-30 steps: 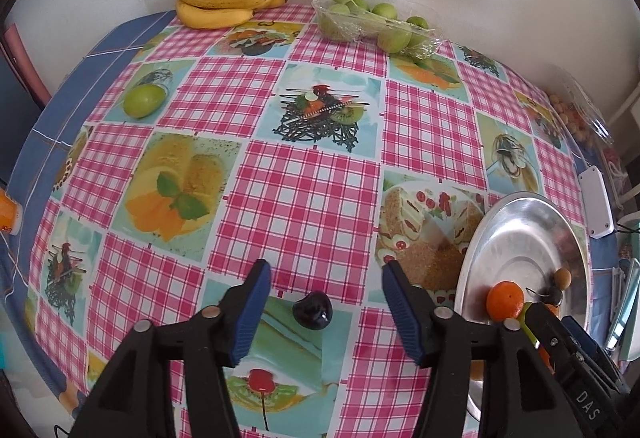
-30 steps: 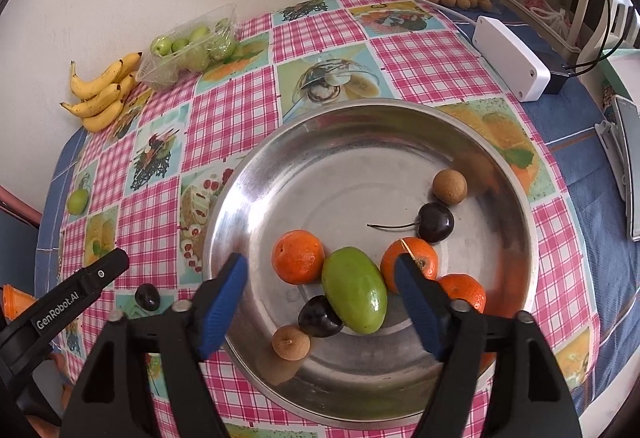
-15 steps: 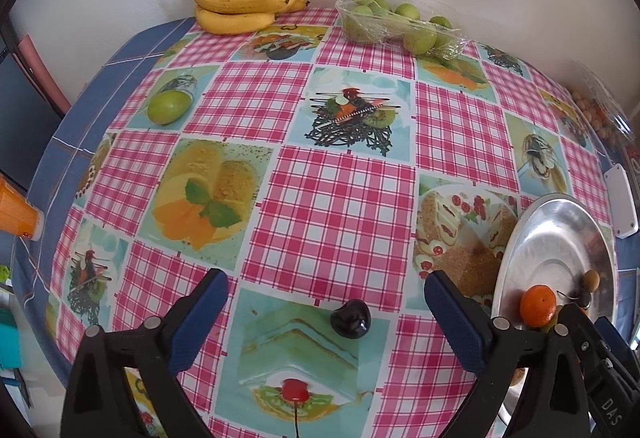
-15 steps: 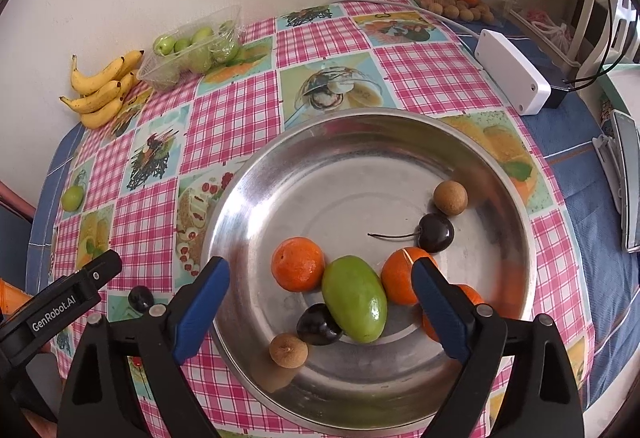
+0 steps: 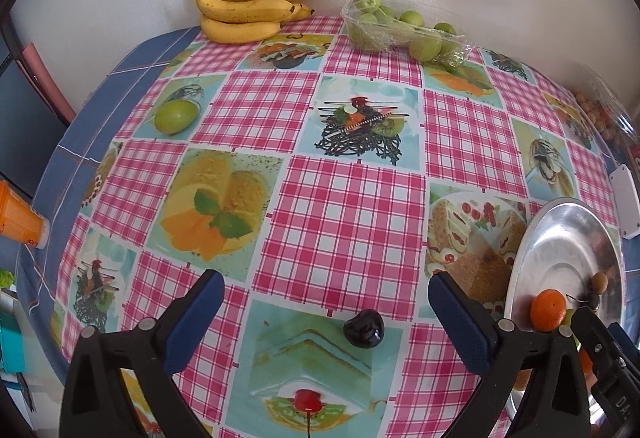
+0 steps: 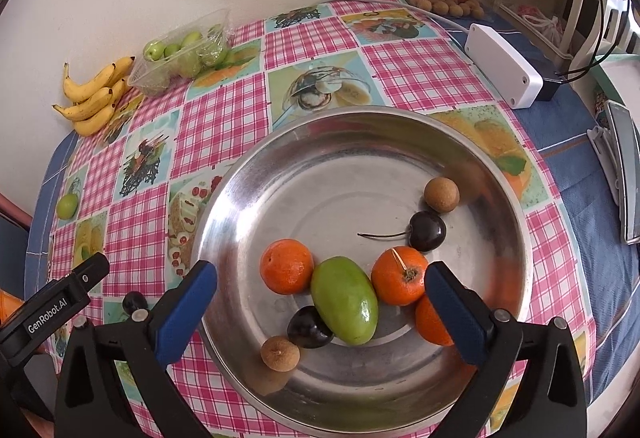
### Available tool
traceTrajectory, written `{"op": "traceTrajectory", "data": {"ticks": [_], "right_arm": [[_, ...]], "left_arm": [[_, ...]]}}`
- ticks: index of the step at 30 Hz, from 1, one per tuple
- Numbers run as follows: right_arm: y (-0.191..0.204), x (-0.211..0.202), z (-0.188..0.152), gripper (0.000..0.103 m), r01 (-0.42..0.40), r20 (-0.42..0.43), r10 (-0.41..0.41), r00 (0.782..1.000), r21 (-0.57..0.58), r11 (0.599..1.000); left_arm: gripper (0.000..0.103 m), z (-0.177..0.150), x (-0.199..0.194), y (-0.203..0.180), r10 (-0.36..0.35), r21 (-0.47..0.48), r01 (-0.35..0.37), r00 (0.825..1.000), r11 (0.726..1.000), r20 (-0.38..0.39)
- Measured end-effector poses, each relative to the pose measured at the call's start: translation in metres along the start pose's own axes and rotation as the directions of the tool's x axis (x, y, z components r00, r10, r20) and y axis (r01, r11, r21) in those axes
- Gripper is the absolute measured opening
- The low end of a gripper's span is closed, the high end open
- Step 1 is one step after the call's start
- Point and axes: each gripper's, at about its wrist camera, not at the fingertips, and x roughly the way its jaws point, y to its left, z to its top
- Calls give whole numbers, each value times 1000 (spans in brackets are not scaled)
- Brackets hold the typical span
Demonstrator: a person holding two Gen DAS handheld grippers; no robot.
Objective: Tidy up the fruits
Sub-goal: 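Move both open grippers back toward the black plum and green apple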
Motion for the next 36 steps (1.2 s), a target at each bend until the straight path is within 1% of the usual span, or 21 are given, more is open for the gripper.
{"op": "traceTrajectory", "data": {"ticks": [4, 7, 11, 20, 23, 27, 31, 36], "right_arm": [[1, -4, 0, 103, -7, 22, 7, 1000, 0, 1000], [2, -7, 0, 103, -27, 41, 27, 999, 7, 1000], [4, -9, -2, 103, -58, 55, 58, 997, 2, 998], [18, -13, -3, 103, -72, 74, 74, 995, -40, 997], [28, -16, -4, 103, -77, 79, 83, 993, -77, 994], [45, -17, -6, 103, -88, 67, 96, 993, -123, 989], [64, -17, -11, 103, -134, 52, 143, 988, -150, 980], [91, -15, -18, 103, -157, 30, 167, 986, -201, 967]], "left_arm": [[103, 0, -1, -1, -9, 6, 9, 1000, 1000, -1], [103, 1, -2, -1, -15, 11, 15, 1000, 1000, 5], [103, 2, -5, -1, 5, 40, -6, 1000, 999, 24], [103, 5, -13, 10, 12, 61, -15, 998, 998, 56], [103, 7, -16, 19, 15, 55, -18, 998, 998, 62], [103, 9, -20, 29, 60, 84, -66, 996, 994, 72], [103, 11, -25, 44, 49, 75, -54, 996, 996, 71], [103, 12, -29, 63, 33, 45, -36, 997, 998, 67]]}}
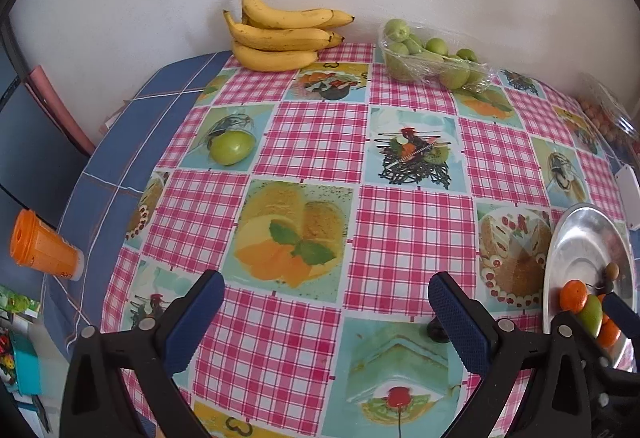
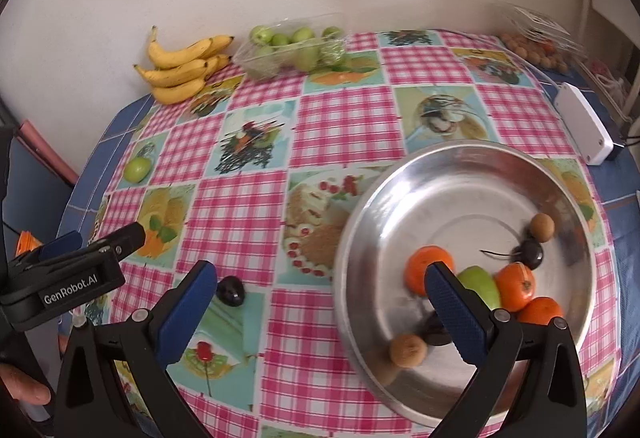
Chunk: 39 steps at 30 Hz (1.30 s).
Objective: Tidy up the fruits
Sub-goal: 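Move both open grippers back toward the black plum and green apple, then grasp the black plum with the right gripper while the left gripper grasps the green apple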
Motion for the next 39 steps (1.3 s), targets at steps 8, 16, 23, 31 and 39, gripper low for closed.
{"op": "traceTrajectory", "data": {"ticks": [8, 16, 23, 31, 39], "right_arm": [[35, 16, -3, 103, -26, -29, 24, 999, -72, 997], [60, 49, -14, 103, -45, -112, 30, 993, -131, 990], [74, 75, -24, 103, -40, -172, 7, 985, -187, 982], [77, 93, -27, 102, -15, -202, -29, 979, -214, 977], [79, 91, -23, 58, 7, -177, -47, 983, -222, 975]], "left_arm": [[103, -6, 19, 26, 24, -58, -28, 997, 998, -67], [103, -17, 48, 40, 24, -105, -41, 986, 994, -164], [103, -20, 64, 45, 29, -129, -56, 978, 990, -205], [103, -23, 71, 48, 26, -138, -57, 975, 989, -220], [103, -21, 72, 47, 19, -131, -48, 976, 990, -215]]}}
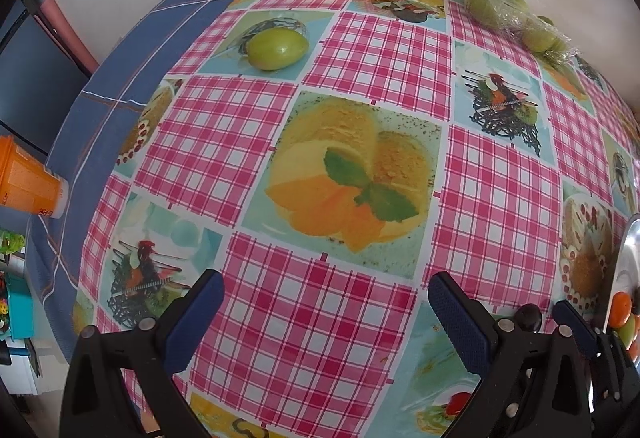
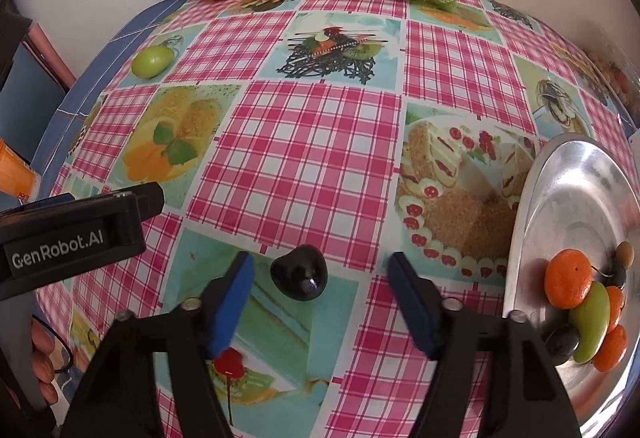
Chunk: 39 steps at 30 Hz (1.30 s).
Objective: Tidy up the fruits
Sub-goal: 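Grasp the black plum with the right gripper while the left gripper grasps the green apple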
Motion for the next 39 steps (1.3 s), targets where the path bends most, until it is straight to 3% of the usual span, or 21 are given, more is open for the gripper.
{"op": "traceTrajectory", "data": {"ticks": [3, 13, 29, 39], "right_arm": [[-1, -2, 0, 46, -5, 4, 5, 1000, 8, 1000], [3, -4, 0, 29, -48, -1, 48, 999, 1, 999], [-14, -27, 9, 28, -128, 78, 121, 990, 90, 988], [-37, -40, 21, 28, -136, 145, 114, 983, 151, 979]], "left_arm": [[103, 0, -1, 0, 0, 0, 0, 1000, 1000, 2], [103, 2, 0, -3, -5, 12, 5, 1000, 1000, 7], [103, 7, -12, -4, -44, -15, 45, 998, 999, 53], [103, 21, -10, -4, -48, -7, 49, 997, 999, 66]]}}
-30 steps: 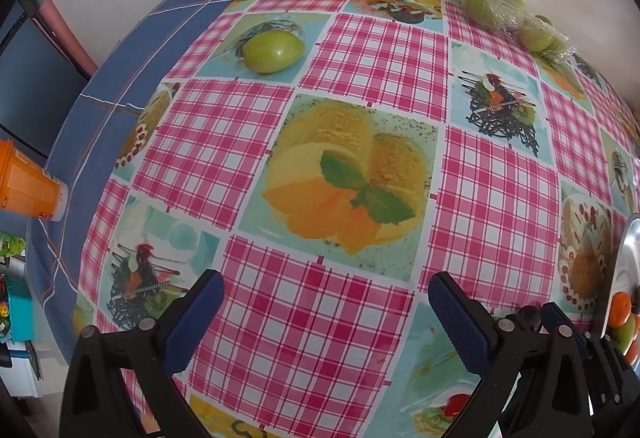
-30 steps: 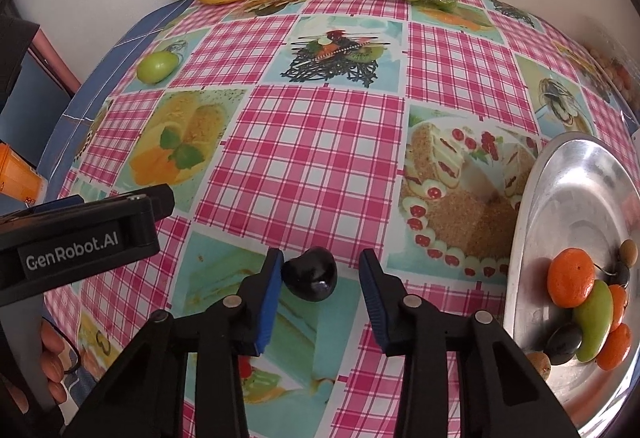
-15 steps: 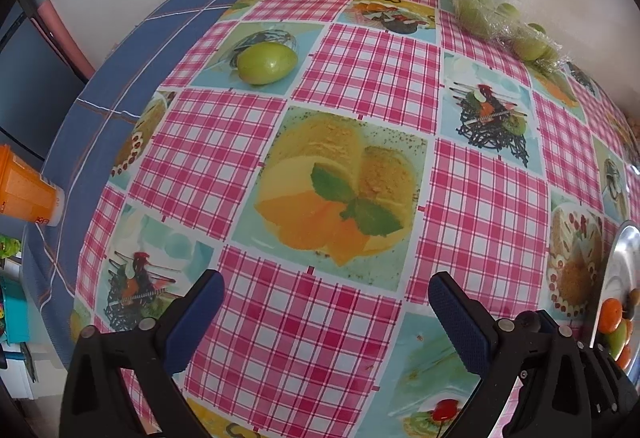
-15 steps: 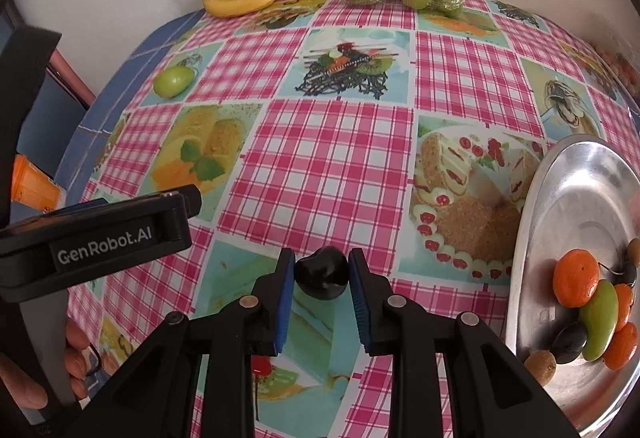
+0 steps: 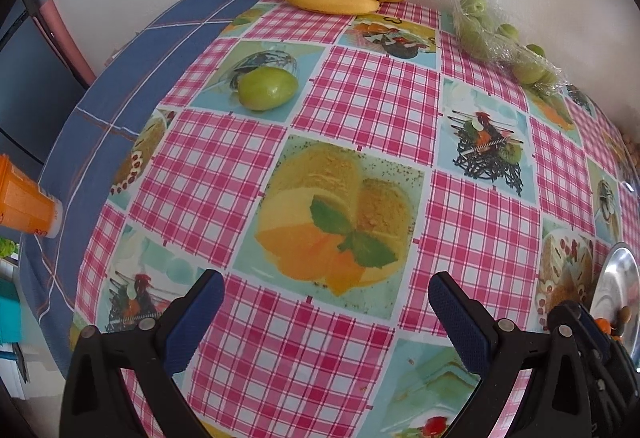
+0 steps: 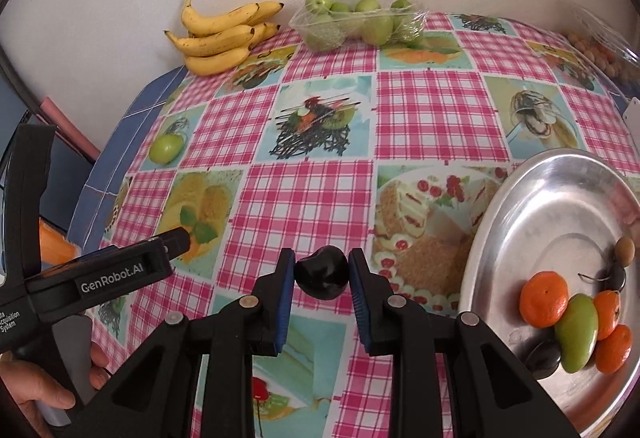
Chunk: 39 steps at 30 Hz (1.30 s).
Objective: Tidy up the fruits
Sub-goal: 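Grasp the black plum with the right gripper while the left gripper grasps the green apple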
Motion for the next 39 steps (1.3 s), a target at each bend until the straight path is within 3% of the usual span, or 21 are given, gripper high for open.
{"op": "traceTrajectory", "data": {"ticks": [12, 26, 28, 32, 35, 39], "right_arm": [[-12, 5, 24, 28, 34, 32, -34, 999, 12, 999], [-20, 31, 71, 28, 10, 67, -13, 998, 43, 999], [-18, 35, 75, 28, 16, 67, -17, 998, 27, 1000], [-19, 40, 80, 28, 24, 67, -25, 997, 17, 1000], [-21, 41, 84, 28, 25, 73, -26, 997, 13, 1000], [-19, 40, 88, 28, 25, 84, -25, 996, 2, 1000]], "left_arm": [[101, 44, 20, 32, 21, 67, -24, 999, 997, 42], [83, 110, 43, 56, -25, 43, 24, 999, 999, 29], [76, 116, 48, 57, -32, 34, 31, 999, 999, 28], [75, 126, 58, 56, -44, 37, 43, 999, 998, 23], [68, 131, 64, 55, -38, 36, 37, 999, 999, 24], [66, 133, 75, 54, -45, 28, 45, 999, 999, 1]]}}
